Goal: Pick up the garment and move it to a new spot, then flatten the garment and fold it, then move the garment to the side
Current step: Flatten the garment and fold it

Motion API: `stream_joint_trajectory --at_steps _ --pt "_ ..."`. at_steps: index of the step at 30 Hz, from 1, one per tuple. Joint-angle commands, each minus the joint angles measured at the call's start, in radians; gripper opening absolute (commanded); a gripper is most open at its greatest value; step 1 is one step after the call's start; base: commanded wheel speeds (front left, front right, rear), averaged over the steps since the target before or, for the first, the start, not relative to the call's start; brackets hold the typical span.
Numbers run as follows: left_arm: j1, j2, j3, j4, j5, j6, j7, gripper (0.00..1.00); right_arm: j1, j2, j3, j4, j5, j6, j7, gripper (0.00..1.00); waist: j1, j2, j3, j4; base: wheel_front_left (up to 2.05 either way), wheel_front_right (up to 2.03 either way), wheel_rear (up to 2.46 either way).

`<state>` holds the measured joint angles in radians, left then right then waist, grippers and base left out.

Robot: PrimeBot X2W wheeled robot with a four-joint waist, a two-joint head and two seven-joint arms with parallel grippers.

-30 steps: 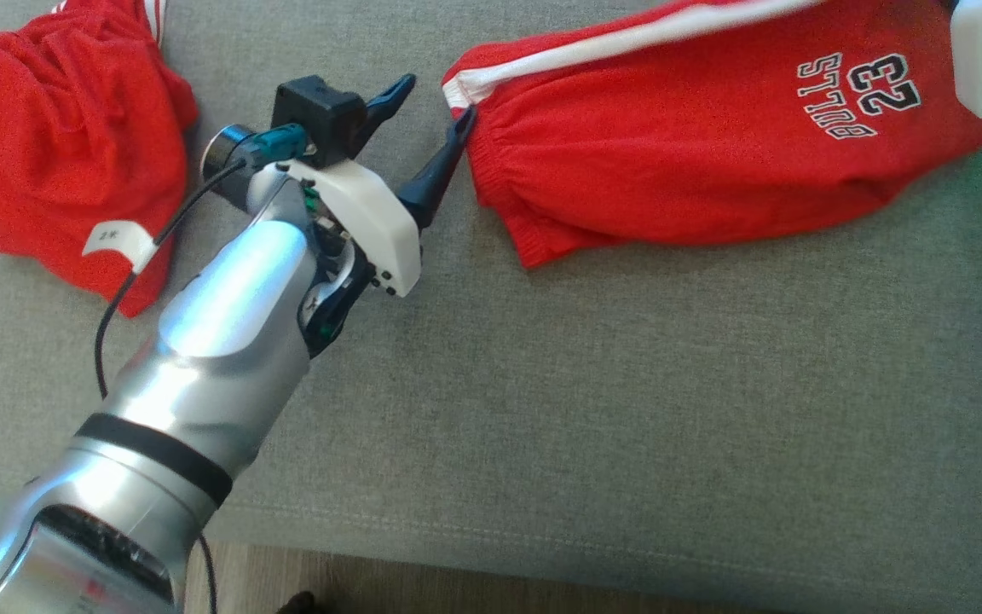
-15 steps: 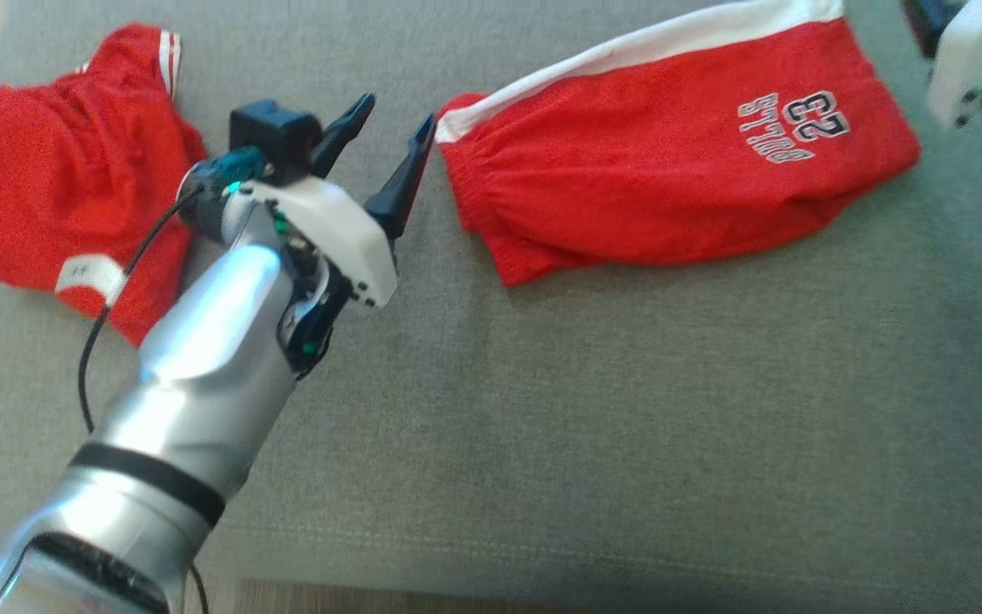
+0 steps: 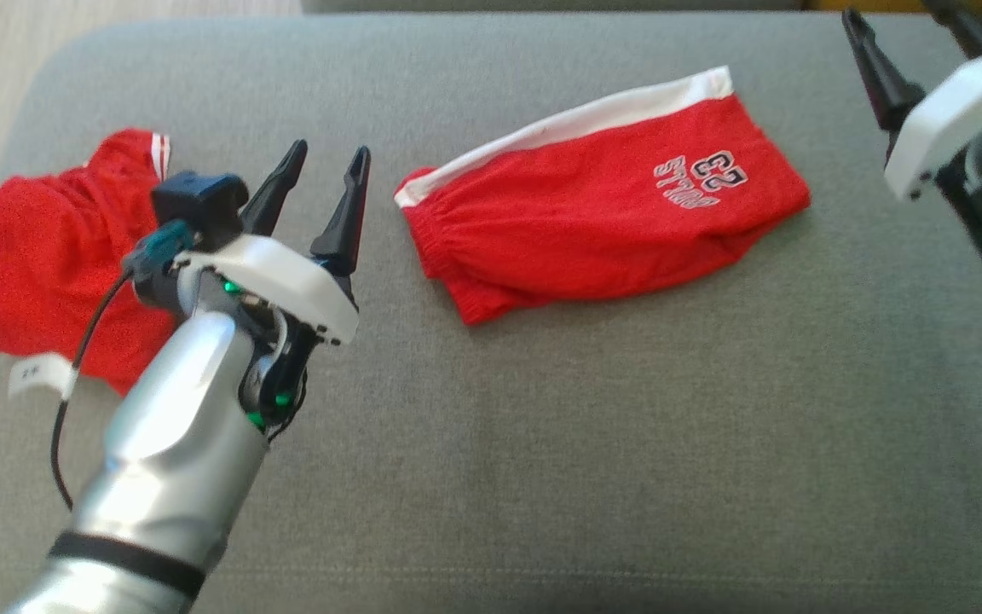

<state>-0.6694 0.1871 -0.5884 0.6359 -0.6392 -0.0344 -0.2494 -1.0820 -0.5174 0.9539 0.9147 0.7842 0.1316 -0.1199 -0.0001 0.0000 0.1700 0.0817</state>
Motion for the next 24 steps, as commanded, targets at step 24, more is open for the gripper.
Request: stream_joint_trajectory --at_steps 24 --pt "0.54 -0.127 0.41 -0.43 0.227 -0.004 -0.012 1.0 0.755 0.261 -0.766 -0.47 -0.529 -0.001 -0.142 1.0 0.0001 0.0 -0.15 -0.042 0.0 0.0 0.0"
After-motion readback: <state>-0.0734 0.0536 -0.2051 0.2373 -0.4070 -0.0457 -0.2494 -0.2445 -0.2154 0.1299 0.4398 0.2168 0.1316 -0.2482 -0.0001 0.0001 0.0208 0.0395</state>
